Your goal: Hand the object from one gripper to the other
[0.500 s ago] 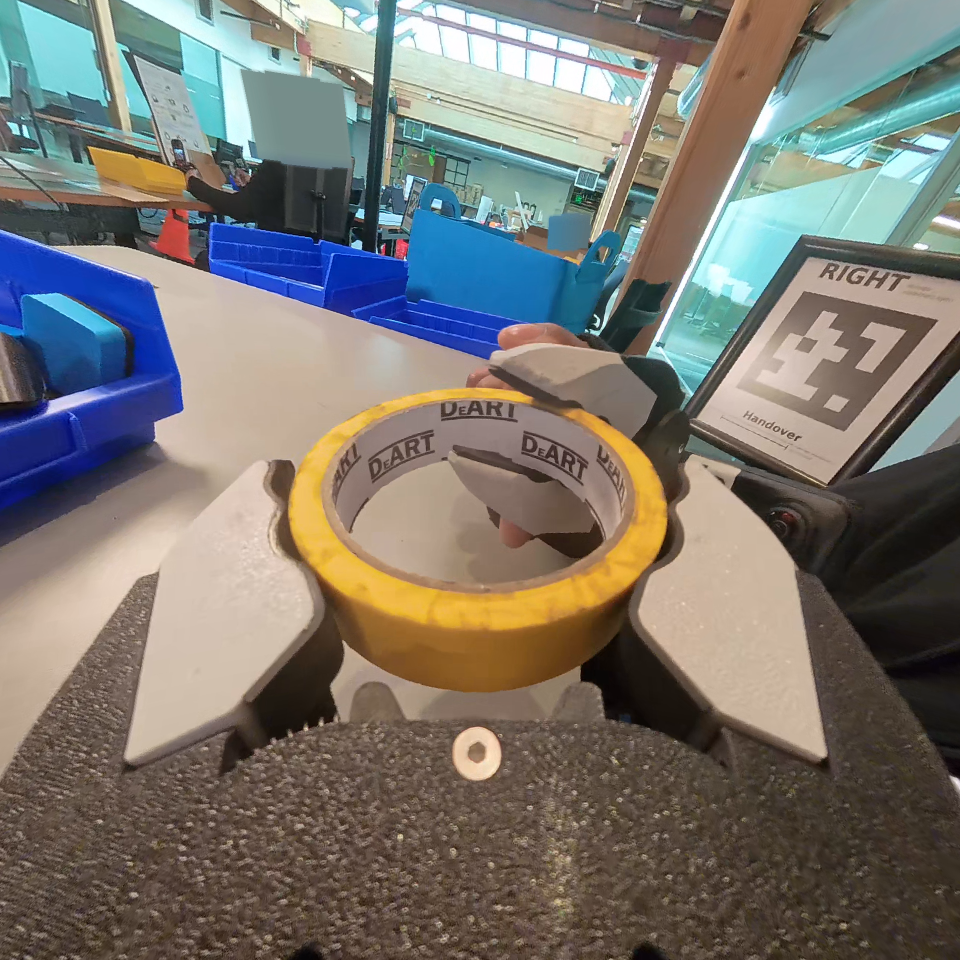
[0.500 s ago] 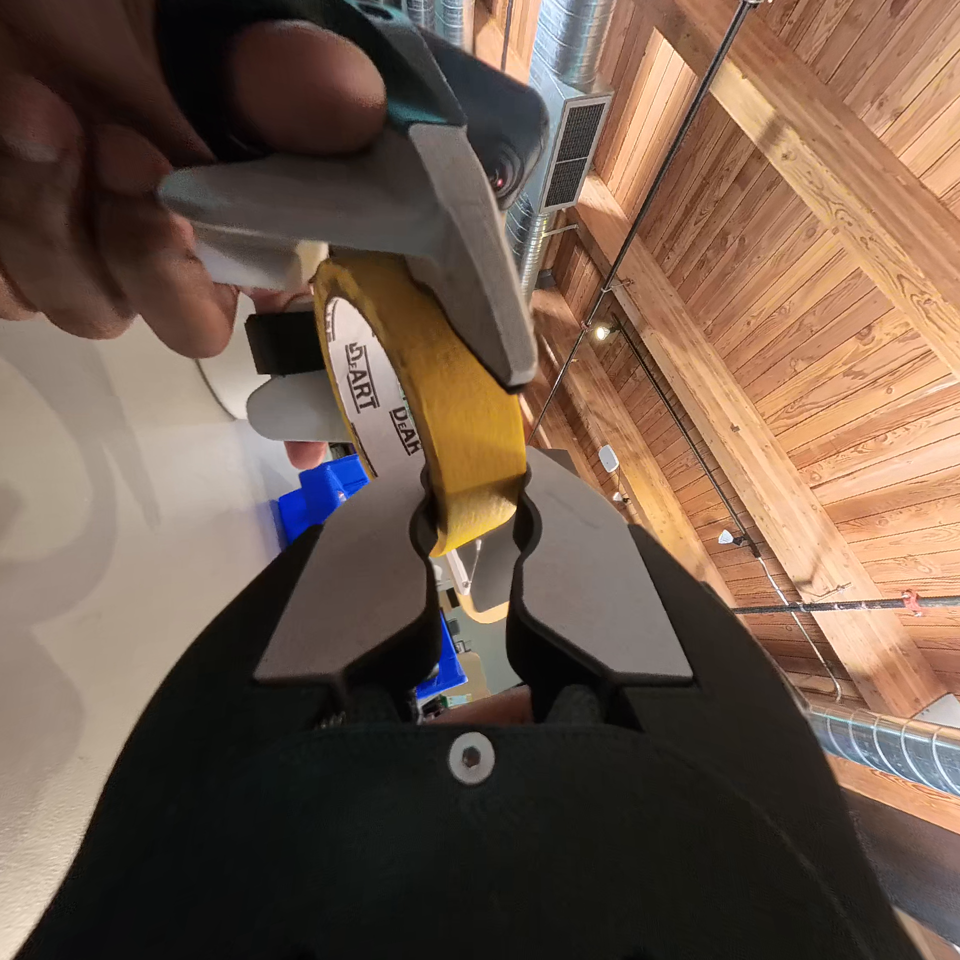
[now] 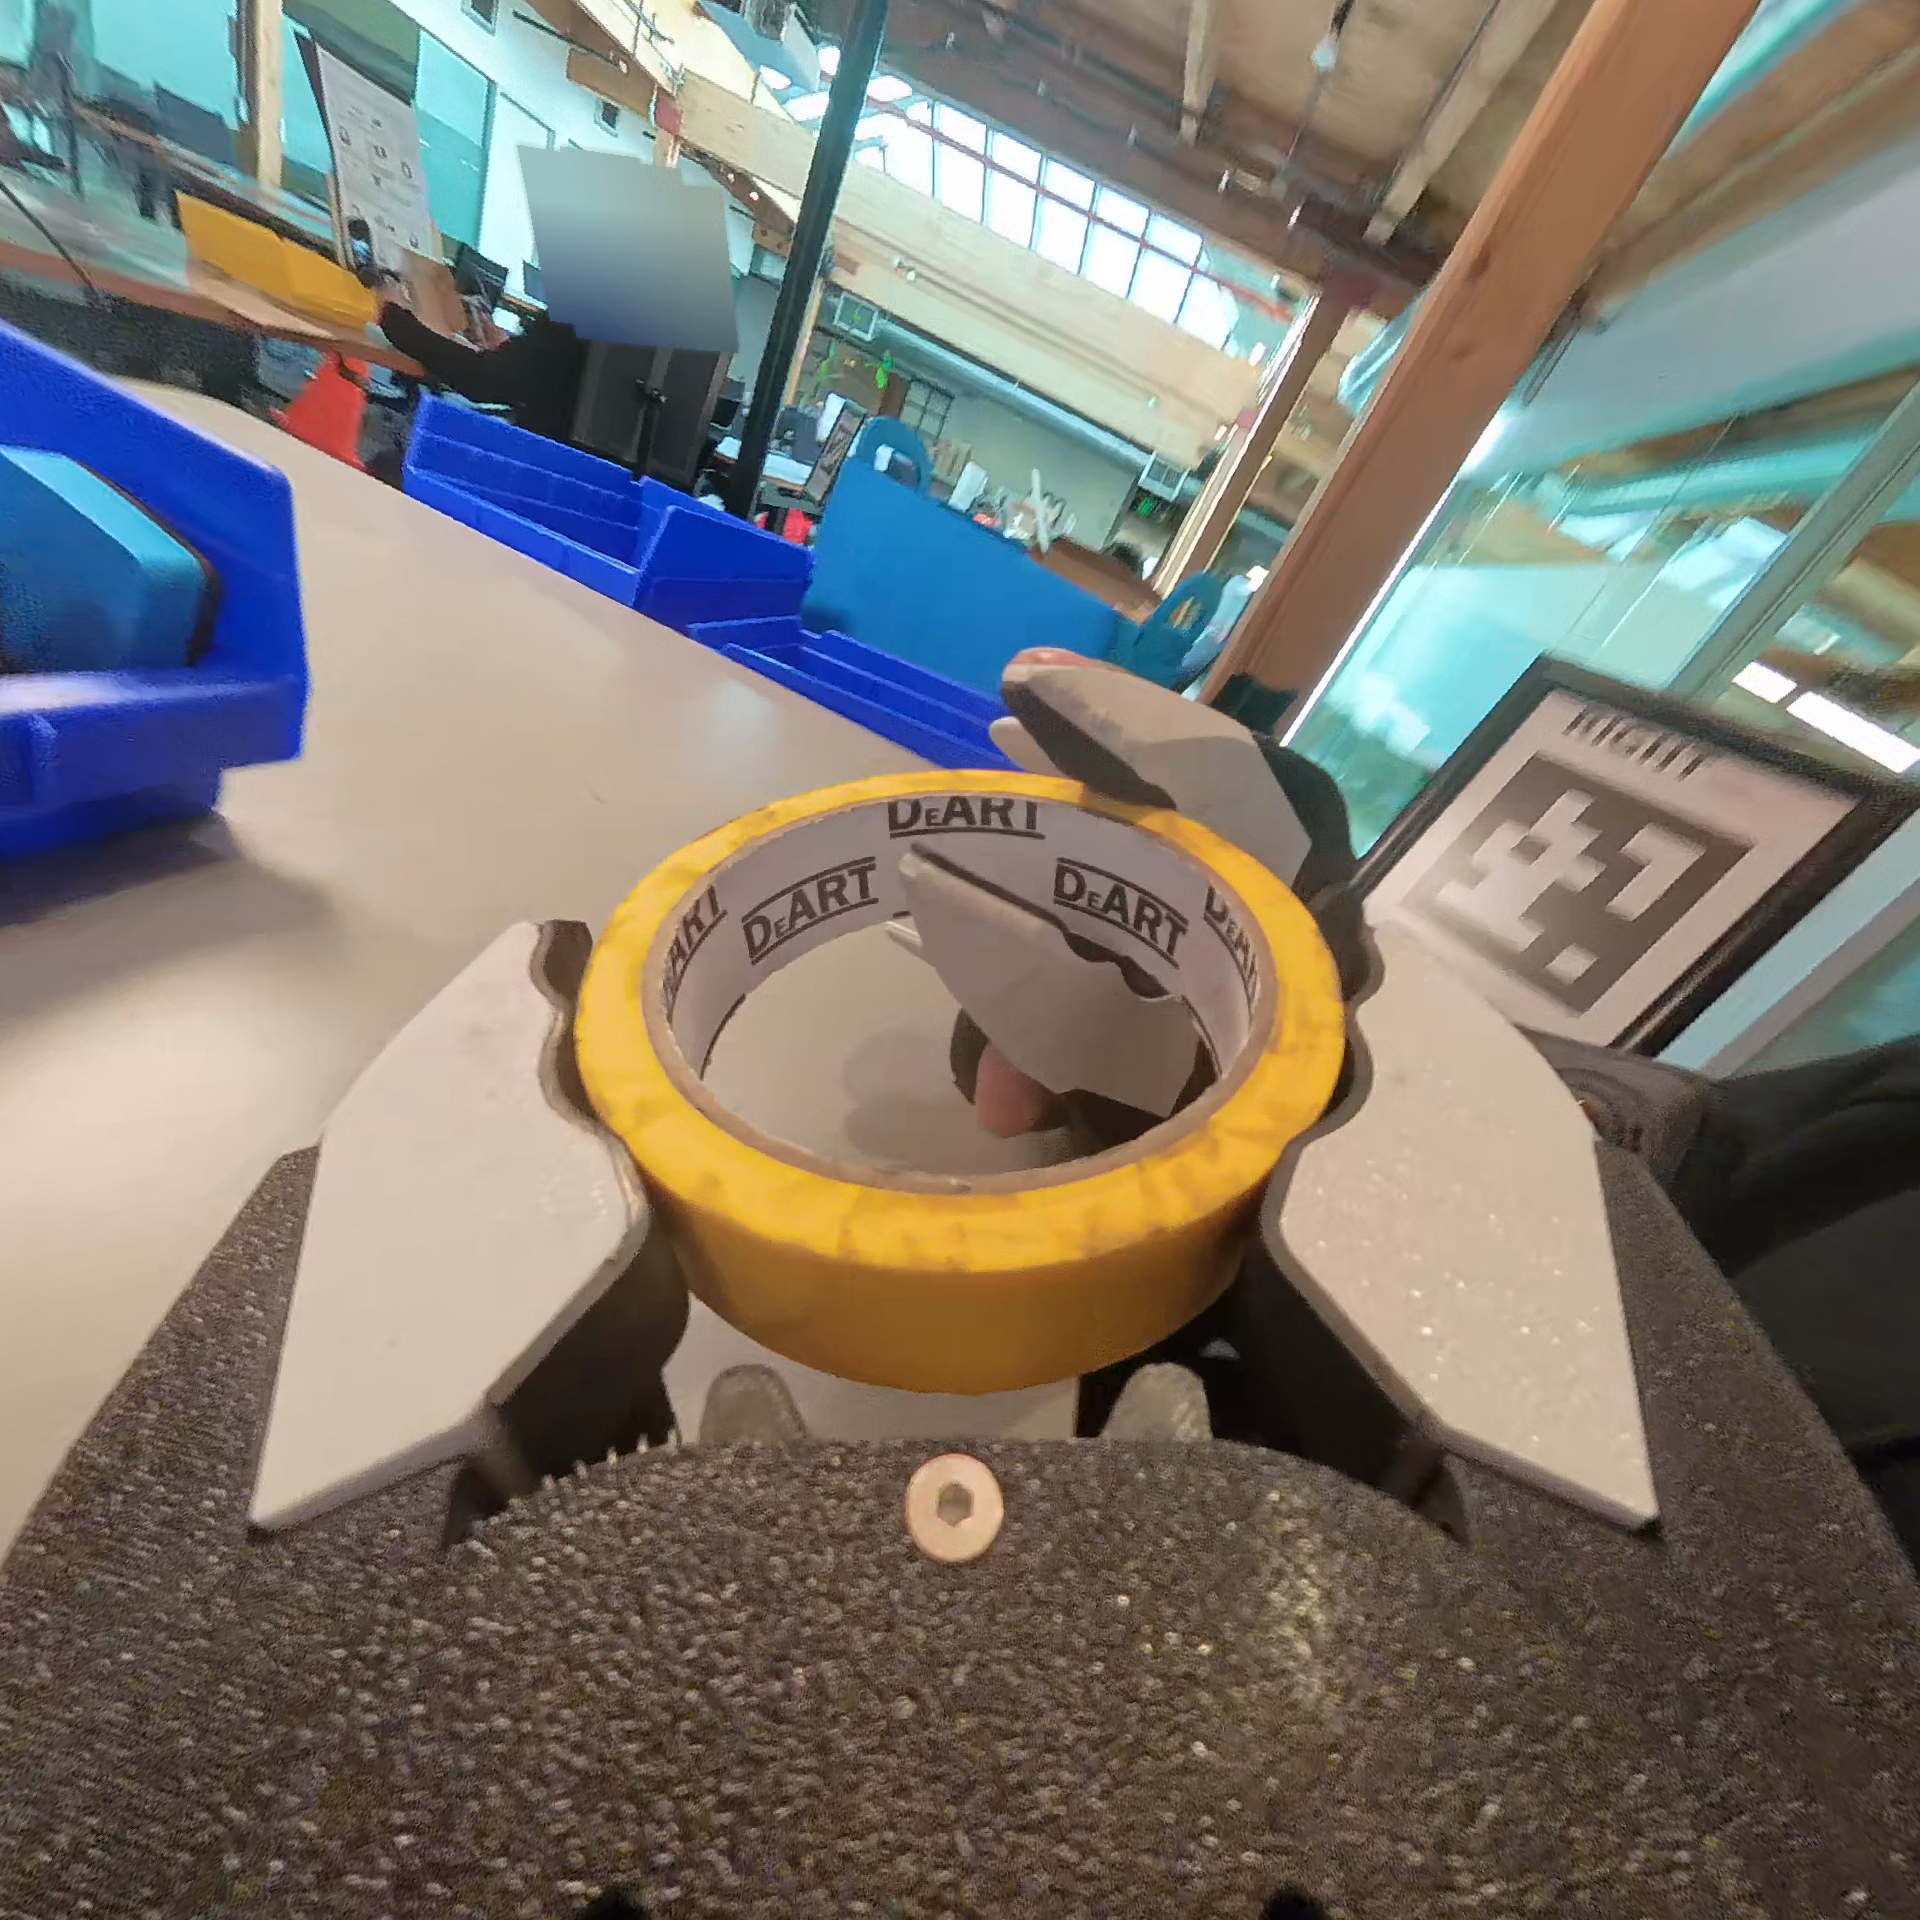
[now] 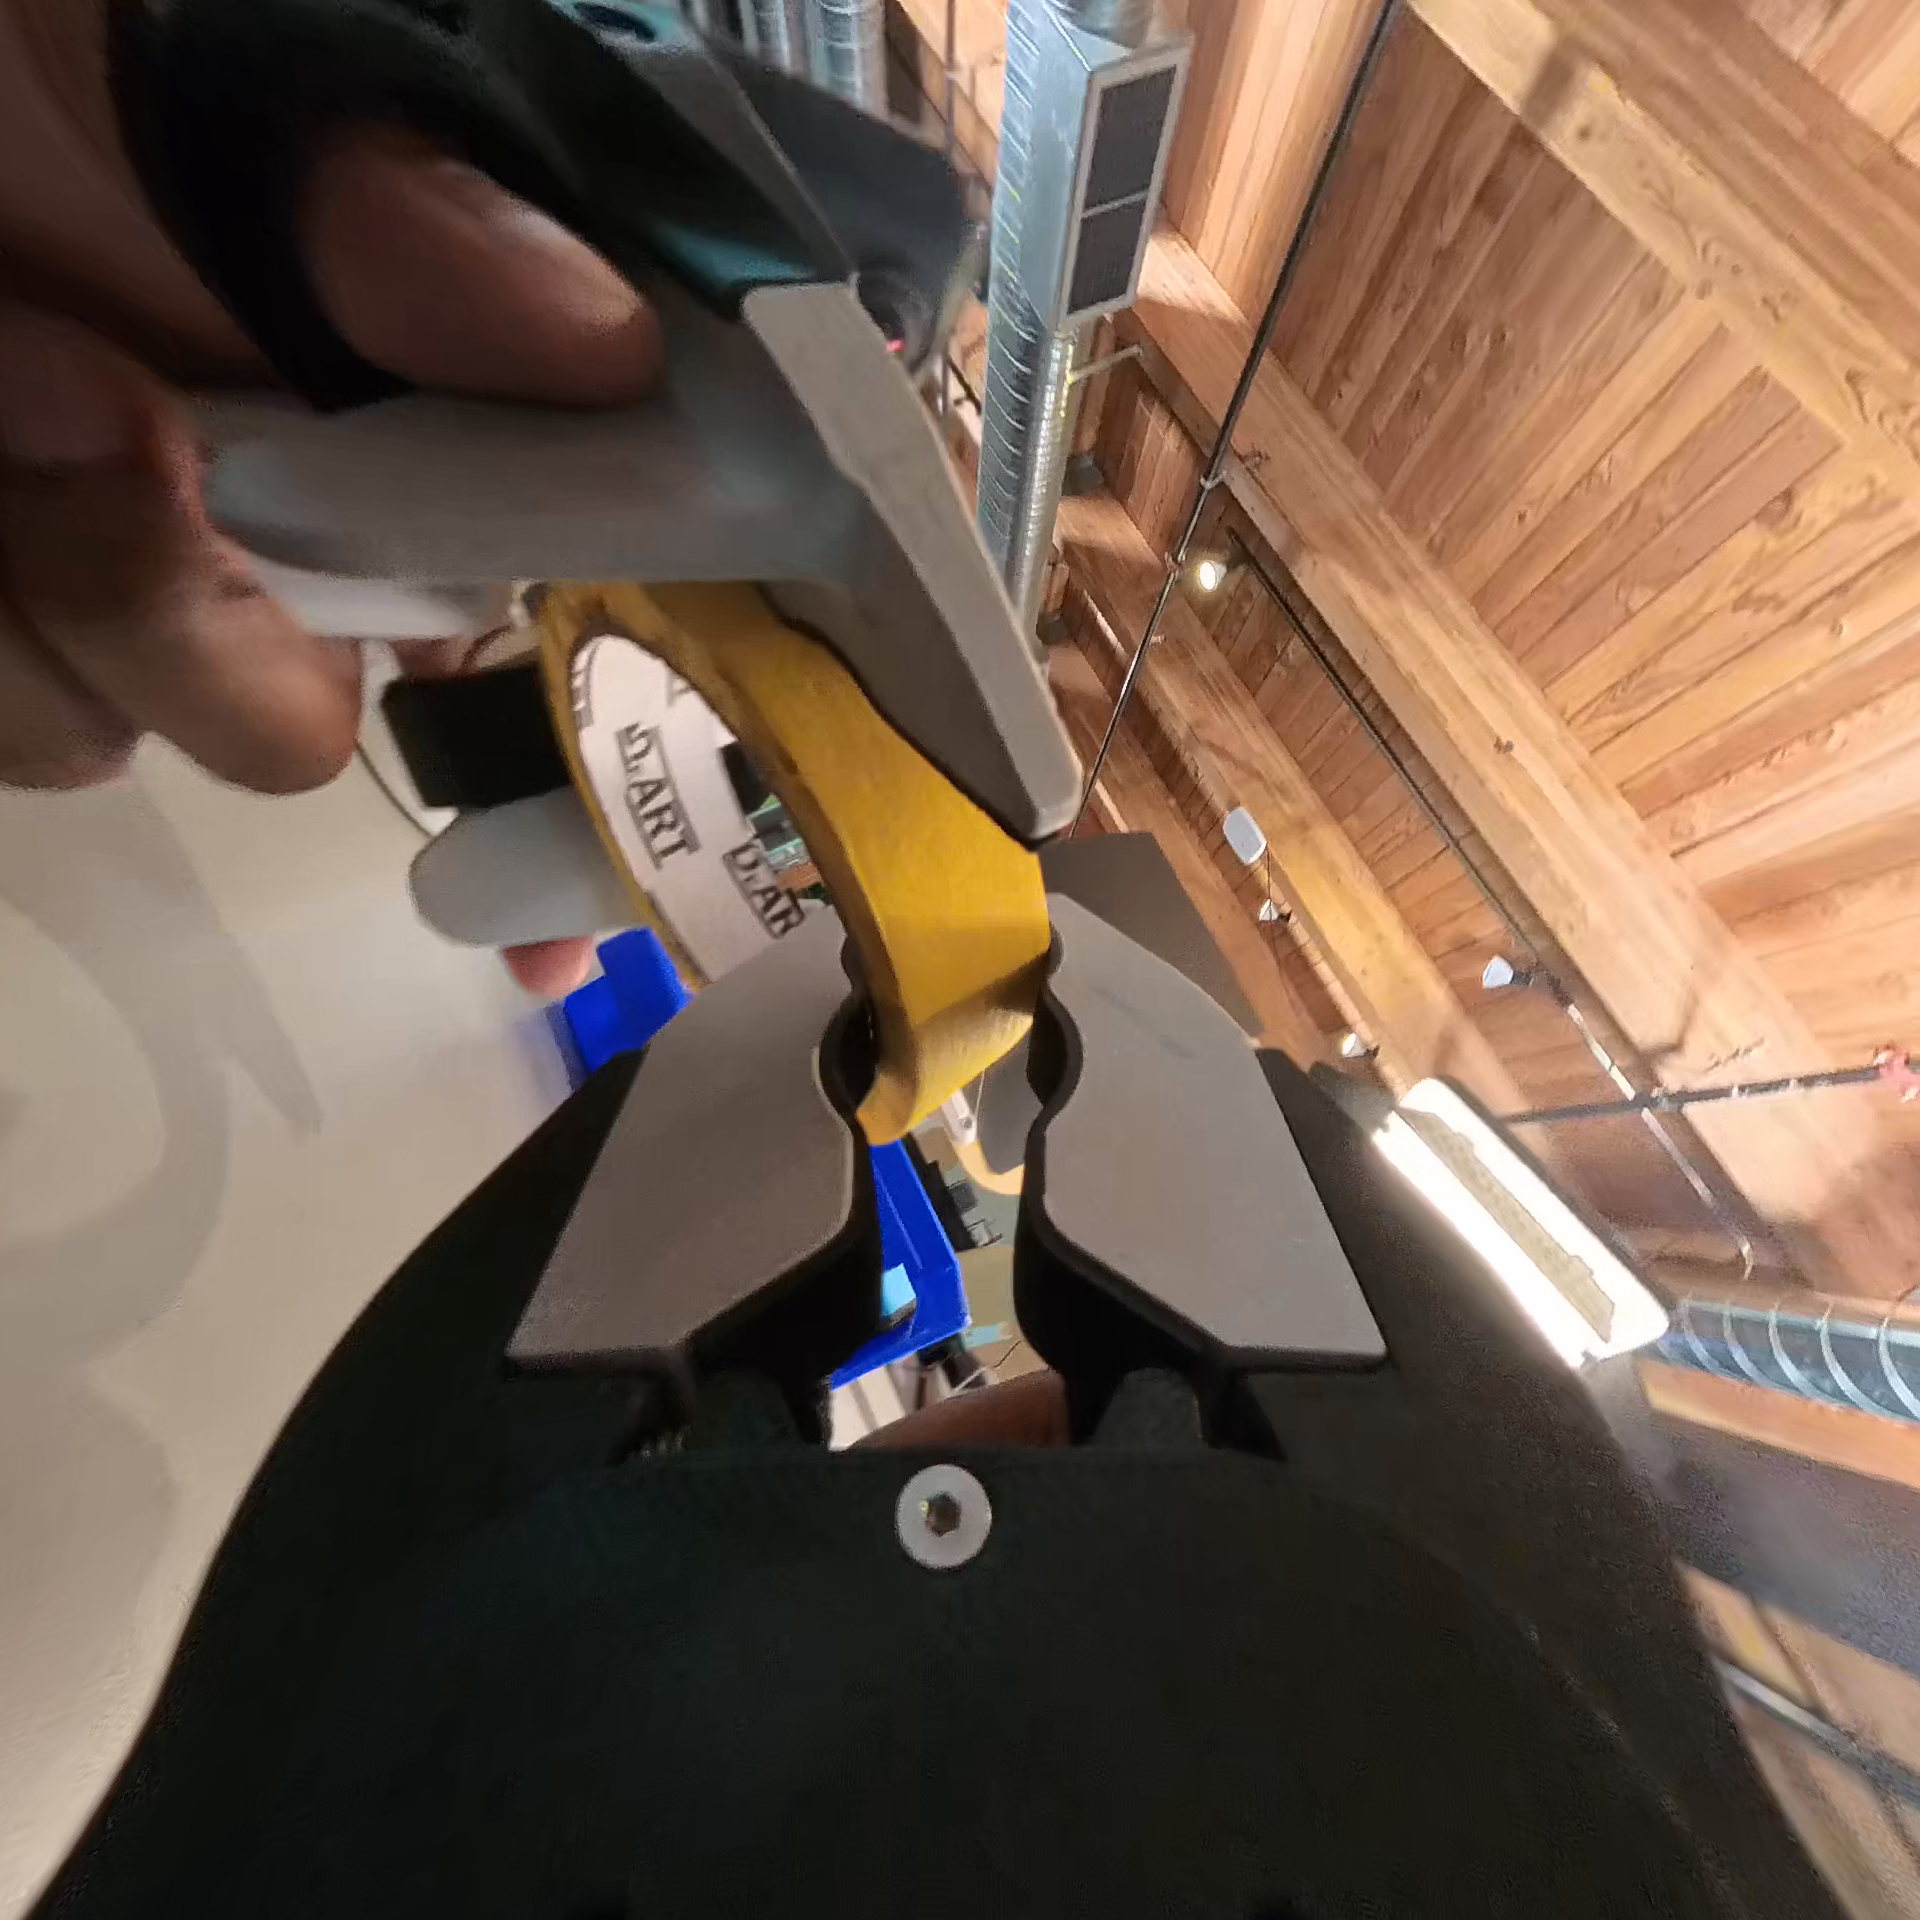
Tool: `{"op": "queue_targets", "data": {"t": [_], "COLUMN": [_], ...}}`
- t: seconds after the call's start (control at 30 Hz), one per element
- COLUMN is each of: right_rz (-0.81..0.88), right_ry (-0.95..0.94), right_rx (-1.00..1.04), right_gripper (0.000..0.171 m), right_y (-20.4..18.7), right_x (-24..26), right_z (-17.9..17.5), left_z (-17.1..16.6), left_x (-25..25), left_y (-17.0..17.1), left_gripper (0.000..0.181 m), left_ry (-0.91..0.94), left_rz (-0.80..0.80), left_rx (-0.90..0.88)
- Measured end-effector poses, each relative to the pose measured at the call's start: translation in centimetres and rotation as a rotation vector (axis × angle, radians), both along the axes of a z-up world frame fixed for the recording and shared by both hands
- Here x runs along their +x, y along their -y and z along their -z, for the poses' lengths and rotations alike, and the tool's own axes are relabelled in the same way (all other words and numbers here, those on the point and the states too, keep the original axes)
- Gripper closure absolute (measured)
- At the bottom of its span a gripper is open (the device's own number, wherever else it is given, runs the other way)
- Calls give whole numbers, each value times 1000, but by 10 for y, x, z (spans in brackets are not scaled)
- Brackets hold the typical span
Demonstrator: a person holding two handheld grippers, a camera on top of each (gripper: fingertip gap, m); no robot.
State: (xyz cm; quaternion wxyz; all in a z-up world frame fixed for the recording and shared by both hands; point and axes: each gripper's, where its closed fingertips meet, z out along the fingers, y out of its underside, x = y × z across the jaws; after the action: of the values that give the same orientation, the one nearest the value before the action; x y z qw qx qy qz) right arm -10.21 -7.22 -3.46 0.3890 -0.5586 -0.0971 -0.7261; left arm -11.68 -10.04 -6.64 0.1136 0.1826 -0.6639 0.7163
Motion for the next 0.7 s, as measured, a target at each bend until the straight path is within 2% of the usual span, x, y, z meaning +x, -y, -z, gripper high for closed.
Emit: {"op": "queue_targets", "data": {"t": [0.1, 0.2, 0.37, 0.53, 0.7], "right_rz": [20, 70, 78, -15, -42], "right_ry": [-54, -93, -100, -190, -342], "right_rx": [41, 36, -2, -112, -187], "right_gripper": [147, 136, 133, 137, 139], "right_y": [2, 3, 6, -11, -34], "right_x": [4, 9, 4, -8, -13], "right_z": [-5, -5, -10, 7, 30], "left_z": [0, -10, -34, -48, -45], "left_x": [-3, -1, 30, 36, 26], "left_y": [8, 7, -27, -48, -35], "left_gripper": [47, 47, 47, 47, 47], "left_ry": [-195, -389, -634, -662, -644], "left_rz": [66, 122, 117, 151, 167], "left_rx": [-91, -239, -620, -793, -755]}}
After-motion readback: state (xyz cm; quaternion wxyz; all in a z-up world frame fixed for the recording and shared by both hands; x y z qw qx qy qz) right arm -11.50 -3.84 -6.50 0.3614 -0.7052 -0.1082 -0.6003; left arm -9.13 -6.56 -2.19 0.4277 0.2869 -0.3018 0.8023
